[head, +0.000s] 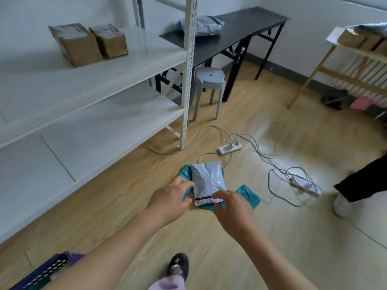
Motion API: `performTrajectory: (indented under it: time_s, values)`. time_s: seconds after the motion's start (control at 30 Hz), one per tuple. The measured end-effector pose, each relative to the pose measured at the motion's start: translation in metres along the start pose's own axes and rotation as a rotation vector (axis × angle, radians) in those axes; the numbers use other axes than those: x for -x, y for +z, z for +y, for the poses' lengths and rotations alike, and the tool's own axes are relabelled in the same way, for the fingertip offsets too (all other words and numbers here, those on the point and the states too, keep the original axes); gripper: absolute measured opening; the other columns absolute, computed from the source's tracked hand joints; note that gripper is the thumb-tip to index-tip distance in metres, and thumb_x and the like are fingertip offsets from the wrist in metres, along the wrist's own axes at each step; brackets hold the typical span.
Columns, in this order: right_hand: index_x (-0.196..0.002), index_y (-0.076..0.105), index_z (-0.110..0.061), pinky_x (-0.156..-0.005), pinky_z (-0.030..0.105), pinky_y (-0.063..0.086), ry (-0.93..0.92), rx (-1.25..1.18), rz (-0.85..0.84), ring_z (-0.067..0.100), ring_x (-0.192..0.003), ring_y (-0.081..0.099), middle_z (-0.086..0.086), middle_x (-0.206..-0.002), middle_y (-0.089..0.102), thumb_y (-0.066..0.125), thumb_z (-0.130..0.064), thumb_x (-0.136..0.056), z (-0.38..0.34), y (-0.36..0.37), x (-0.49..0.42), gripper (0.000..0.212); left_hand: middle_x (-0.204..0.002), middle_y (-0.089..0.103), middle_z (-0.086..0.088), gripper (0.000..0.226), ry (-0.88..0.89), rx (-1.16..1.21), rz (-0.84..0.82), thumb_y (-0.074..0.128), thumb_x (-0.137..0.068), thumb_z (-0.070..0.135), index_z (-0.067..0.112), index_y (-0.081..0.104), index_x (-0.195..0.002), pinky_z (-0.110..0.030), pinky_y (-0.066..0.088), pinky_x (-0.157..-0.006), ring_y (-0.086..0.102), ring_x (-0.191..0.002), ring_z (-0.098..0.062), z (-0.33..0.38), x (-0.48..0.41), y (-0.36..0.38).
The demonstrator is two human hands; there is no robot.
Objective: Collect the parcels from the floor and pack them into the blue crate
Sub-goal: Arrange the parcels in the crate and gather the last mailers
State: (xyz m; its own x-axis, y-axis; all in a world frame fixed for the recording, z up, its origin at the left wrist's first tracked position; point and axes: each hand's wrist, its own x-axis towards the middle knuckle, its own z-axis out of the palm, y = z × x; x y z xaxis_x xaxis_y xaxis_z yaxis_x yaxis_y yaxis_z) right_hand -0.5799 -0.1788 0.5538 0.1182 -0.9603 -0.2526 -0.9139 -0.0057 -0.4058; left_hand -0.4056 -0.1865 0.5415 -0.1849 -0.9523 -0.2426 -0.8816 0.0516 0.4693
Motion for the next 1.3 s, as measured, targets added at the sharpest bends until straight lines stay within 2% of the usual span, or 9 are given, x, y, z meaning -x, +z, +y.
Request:
performTrajectory:
  time_s: [0.23, 0.53, 0.77, 0.93, 1.03, 1.2, 1.3]
  values:
    - [-0.123, 0.057, -0.030, -0.090, 0.023, 0.040, 0.047, 0.017, -0.028, 0.014, -0.119, 0.049, -0.006, -0.125, 0.058, 0.048, -0.020, -0.090, 0.080, -0.047, -0.098, 0.035, -0.140, 0.038, 0.006, 0.044, 0.023, 0.000, -0.035, 0.048, -0.094, 0.029, 0.027, 0.039, -0.138, -0.031, 0.040, -0.093, 0.046, -0.122, -0.018, 0.057, -0.131, 0.011]
    - [-0.124, 0.056, -0.028, -0.090, 0.025, 0.040, 0.039, 0.059, -0.098, 0.015, -0.117, 0.050, -0.004, -0.124, 0.058, 0.047, -0.018, -0.093, 0.176, -0.111, -0.227, 0.034, -0.140, 0.038, 0.004, 0.045, -0.043, -0.007, -0.103, 0.048, -0.094, 0.028, 0.025, 0.040, -0.138, -0.030, 0.036, -0.100, 0.040, -0.127, -0.018, 0.109, -0.275, 0.025]
    - [-0.126, 0.053, -0.028, -0.089, 0.025, 0.042, -0.040, 0.111, -0.241, 0.014, -0.119, 0.049, -0.006, -0.129, 0.054, 0.046, -0.016, -0.092, 0.262, -0.118, -0.310, 0.037, -0.137, 0.040, 0.004, 0.046, -0.243, 0.062, -0.092, 0.052, -0.092, 0.028, 0.025, 0.041, -0.138, -0.034, 0.041, -0.097, 0.045, -0.123, -0.018, 0.140, -0.345, 0.068]
    - [-0.130, 0.050, -0.029, -0.086, 0.028, 0.044, -0.169, 0.187, -0.311, 0.016, -0.117, 0.051, -0.008, -0.132, 0.051, 0.047, -0.014, -0.089, 0.313, -0.102, -0.380, 0.044, -0.135, 0.041, 0.006, 0.045, -0.441, 0.171, 0.007, 0.054, -0.092, 0.028, 0.024, 0.044, -0.136, -0.033, 0.045, -0.091, 0.050, -0.116, -0.017, 0.154, -0.387, 0.126]
    - [-0.131, 0.049, -0.030, -0.083, 0.027, 0.044, -0.203, 0.231, -0.359, 0.017, -0.117, 0.051, -0.008, -0.133, 0.050, 0.047, -0.010, -0.086, 0.342, -0.079, -0.404, 0.049, -0.132, 0.044, 0.008, 0.044, -0.505, 0.177, 0.037, 0.057, -0.090, 0.029, 0.025, 0.047, -0.133, -0.031, 0.042, -0.092, 0.052, -0.115, -0.016, 0.156, -0.400, 0.168]
    - [-0.131, 0.047, -0.029, -0.081, 0.028, 0.047, -0.227, 0.302, -0.467, 0.019, -0.116, 0.052, -0.007, -0.132, 0.049, 0.046, -0.007, -0.081, 0.391, -0.015, -0.424, 0.055, -0.131, 0.045, 0.006, 0.046, -0.598, 0.197, 0.012, 0.060, -0.087, 0.026, 0.023, 0.048, -0.132, -0.031, 0.044, -0.091, 0.052, -0.117, -0.017, 0.138, -0.411, 0.246]
    - [-0.134, 0.045, -0.029, -0.081, 0.029, 0.047, -0.248, 0.349, -0.508, 0.019, -0.117, 0.052, -0.007, -0.133, 0.047, 0.047, -0.007, -0.081, 0.418, 0.039, -0.434, 0.057, -0.131, 0.043, 0.006, 0.048, -0.593, 0.171, -0.009, 0.060, -0.087, 0.026, 0.024, 0.046, -0.133, -0.029, 0.041, -0.090, 0.050, -0.118, -0.017, 0.114, -0.420, 0.296]
